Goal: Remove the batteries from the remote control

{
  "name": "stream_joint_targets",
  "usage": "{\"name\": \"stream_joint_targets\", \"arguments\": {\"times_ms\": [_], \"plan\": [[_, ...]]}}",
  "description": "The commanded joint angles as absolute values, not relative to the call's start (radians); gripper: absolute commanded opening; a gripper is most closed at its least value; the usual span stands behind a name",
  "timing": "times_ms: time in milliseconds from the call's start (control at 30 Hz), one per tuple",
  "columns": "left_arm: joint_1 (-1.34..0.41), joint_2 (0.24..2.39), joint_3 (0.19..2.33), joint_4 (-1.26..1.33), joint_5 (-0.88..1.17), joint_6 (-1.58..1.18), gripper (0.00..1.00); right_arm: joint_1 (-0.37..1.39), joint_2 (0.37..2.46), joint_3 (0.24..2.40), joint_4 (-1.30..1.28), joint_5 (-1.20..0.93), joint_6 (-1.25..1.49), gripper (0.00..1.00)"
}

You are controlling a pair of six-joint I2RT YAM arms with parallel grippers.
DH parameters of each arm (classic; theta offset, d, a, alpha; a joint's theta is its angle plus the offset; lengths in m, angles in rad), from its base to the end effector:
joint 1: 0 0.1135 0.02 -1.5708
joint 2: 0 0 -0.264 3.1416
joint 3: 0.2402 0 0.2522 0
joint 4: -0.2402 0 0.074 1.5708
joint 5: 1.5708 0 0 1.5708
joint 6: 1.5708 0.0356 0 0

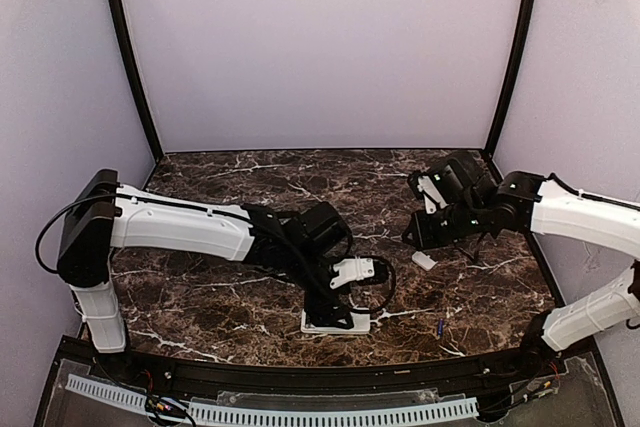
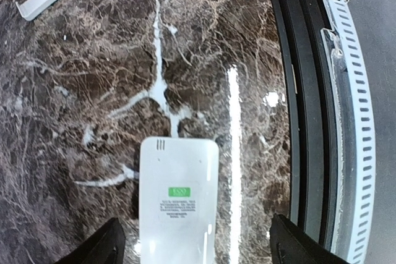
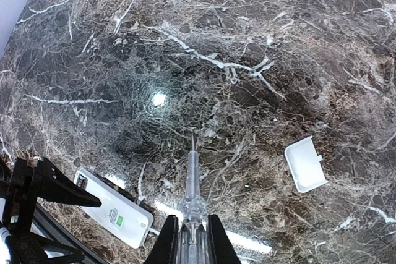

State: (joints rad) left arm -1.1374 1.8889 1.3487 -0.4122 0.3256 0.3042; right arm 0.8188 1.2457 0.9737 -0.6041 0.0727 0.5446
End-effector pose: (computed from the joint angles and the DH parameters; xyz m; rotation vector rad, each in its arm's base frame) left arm 0.1601 -0.3732 0.2019 1.8259 1.8709 -0.7296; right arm 0.1780 0.1865 0.2715 -0.3106 2.4932 0.5021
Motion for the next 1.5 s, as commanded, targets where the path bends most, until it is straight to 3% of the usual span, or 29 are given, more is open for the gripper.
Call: {"name": "stream_joint_targets", "arguments": {"times_ms": [0, 267, 367, 1133, 1467], "plan": [[-1.143, 1.742, 1.247, -0.396, 0.369, 0.223, 0.76, 0.805, 1.282, 1.011, -0.558, 0.012, 0.498, 0.00], [-1.153, 1.537, 0.977, -0.375, 0.477, 0.012, 0.52, 0.793, 1.381, 1.052, -0.506, -0.083, 0.445, 0.00], [-1.165, 1.517, 0.902, -0.348, 0.500, -0.067, 0.47, 0.793, 1.420, 1.085, -0.502, -0.104, 0.434, 0.00], [-1.176, 1.757, 0.962, -0.232, 0.240, -0.146, 0.49, 0.792, 1.376, 0.982, -0.501, -0.114, 0.462, 0.00], [-1.072, 1.781, 0.999, -0.229, 0.207, -0.071, 0.51, 0.792, 1.363, 0.942, -0.509, -0.172, 0.455, 0.00]]}}
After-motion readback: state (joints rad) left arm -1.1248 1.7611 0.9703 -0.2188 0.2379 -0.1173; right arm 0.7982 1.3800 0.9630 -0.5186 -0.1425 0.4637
